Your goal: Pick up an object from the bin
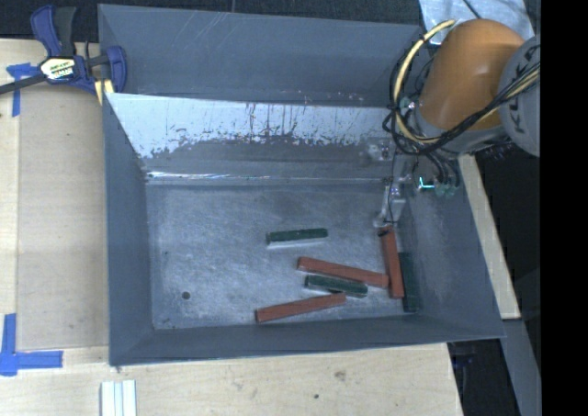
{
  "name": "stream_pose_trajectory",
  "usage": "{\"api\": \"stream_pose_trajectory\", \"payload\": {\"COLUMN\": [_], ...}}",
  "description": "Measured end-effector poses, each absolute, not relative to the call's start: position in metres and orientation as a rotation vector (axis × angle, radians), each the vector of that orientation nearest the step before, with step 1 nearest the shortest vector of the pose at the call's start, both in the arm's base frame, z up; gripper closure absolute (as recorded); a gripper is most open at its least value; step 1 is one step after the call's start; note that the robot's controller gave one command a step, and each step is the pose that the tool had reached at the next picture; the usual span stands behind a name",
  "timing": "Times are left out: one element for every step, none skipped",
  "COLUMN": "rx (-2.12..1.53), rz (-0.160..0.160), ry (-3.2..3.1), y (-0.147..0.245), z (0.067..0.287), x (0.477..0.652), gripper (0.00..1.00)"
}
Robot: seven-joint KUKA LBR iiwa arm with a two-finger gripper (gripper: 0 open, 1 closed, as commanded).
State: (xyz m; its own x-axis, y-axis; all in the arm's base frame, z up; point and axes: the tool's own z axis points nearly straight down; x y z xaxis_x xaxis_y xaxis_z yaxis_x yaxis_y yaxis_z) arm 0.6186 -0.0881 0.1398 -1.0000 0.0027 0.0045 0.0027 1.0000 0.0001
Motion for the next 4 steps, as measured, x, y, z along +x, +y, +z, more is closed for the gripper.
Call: {"api": "stream_pose_trajectory", "payload": {"rx": [0.44, 0.441, 0.441, 0.937], "rz": [-0.001, 0.001, 0.001, -0.001], "ry": [-3.113, -3.115, -3.113, -3.006], "y": [-0.017, -0.017, -0.017, 0.036], "z": [0.07, 0.071, 0.071, 0.071], "x": [0.608, 0.609, 0.608, 0.619], "gripper": [0.0, 1.0, 0.0, 0.0]}}
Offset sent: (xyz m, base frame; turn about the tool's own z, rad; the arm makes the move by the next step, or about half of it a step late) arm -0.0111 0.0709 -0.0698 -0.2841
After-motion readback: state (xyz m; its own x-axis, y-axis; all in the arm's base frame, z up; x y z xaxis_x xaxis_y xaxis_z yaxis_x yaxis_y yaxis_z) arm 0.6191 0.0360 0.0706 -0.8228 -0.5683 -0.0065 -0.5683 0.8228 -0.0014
